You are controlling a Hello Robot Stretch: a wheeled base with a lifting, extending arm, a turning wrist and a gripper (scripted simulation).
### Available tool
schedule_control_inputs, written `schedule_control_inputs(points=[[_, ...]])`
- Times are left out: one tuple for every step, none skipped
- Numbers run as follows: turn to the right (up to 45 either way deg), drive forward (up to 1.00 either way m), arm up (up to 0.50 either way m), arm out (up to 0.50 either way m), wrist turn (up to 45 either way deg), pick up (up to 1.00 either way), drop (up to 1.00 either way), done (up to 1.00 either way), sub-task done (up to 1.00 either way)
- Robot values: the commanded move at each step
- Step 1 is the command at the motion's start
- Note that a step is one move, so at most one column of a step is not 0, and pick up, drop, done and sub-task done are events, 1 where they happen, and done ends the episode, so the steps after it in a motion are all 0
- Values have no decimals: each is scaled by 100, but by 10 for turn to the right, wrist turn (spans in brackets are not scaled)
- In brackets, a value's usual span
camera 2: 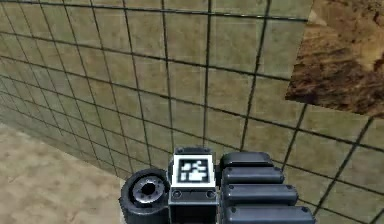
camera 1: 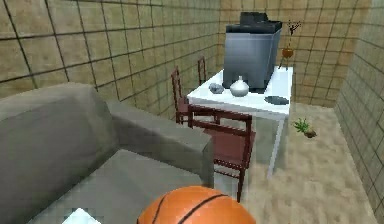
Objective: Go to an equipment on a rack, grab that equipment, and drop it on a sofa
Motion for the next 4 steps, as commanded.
schedule_control_inputs(points=[[-450, 0, 0, 0, 0, 0, 0, 0, 0], [-450, 0, 0, 0, 0, 0, 0, 0, 0], [-90, 0, 0, 0, 0, 0, 0, 0, 0], [450, 0, 0, 0, 0, 0, 0, 0, 0]])
